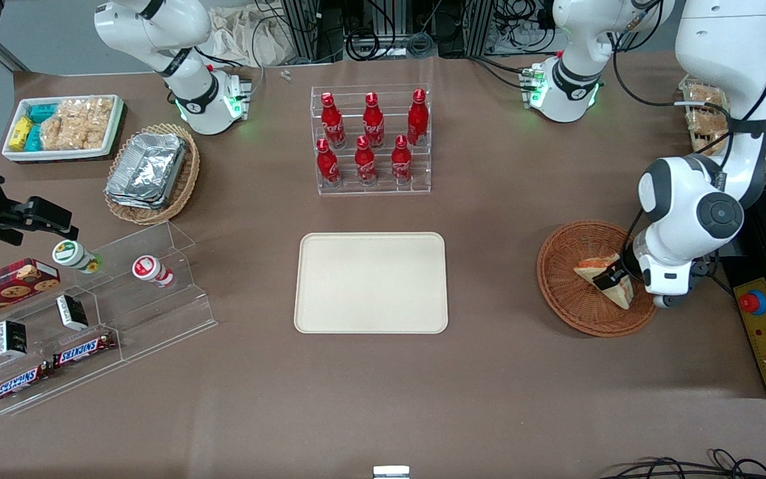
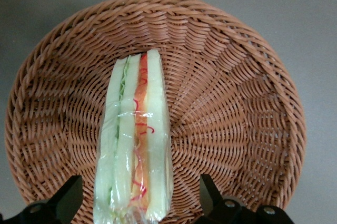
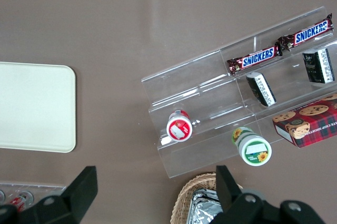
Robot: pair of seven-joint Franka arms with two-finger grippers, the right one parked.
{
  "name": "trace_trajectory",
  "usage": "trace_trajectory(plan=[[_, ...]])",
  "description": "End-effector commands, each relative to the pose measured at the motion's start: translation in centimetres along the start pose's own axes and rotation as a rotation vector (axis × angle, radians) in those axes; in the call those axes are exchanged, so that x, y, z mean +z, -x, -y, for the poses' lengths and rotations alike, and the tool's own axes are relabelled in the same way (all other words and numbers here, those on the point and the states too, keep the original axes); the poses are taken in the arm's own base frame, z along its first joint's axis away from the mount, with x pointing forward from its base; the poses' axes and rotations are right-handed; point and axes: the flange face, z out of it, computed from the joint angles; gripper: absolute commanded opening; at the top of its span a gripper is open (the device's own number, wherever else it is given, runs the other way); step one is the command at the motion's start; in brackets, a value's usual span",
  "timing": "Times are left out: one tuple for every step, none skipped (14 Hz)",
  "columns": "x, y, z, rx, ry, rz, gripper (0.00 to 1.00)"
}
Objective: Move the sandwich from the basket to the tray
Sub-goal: 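Close the left gripper on the sandwich's crust edge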
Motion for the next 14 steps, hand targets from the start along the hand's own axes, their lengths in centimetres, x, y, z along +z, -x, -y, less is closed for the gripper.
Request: trace_trajectory(plan=[[0.85, 0.35, 0.29, -0.019, -0.005, -0.01, 1.0], [1.11, 0.31, 0.26, -0.02, -0.005, -0.008, 1.0], [1.33, 0.3, 0.24, -0.021, -0.005, -0.008, 1.0], [1.42, 0.3, 0.25, -0.02, -0.007, -0.008, 1.0], [1.51, 0.31, 0.26, -0.021, -0.007, -0.006, 1.0], [1.51, 0.31, 0.26, -0.021, -0.007, -0.006, 0.99], [1.59, 0.32, 0.27, -0.021, -0.008, -0.005, 0.9], [1.6, 0.32, 0.27, -0.024, -0.008, -0.005, 0.68], [1.52, 0.27, 0.22, -0.032, -0.006, -0.007, 0.42], [1.43, 0.18, 0.14, -0.05, 0.002, -0.015, 0.07], [1.44, 0.13, 0.1, -0.056, 0.006, -0.019, 0.0], [1.7, 0.15, 0.12, -0.058, 0.003, -0.016, 0.0], [1.71, 0.21, 0.05, -0.055, 0.002, -0.016, 0.0], [1.65, 0.11, 0.08, -0.056, 0.003, -0.018, 0.0]])
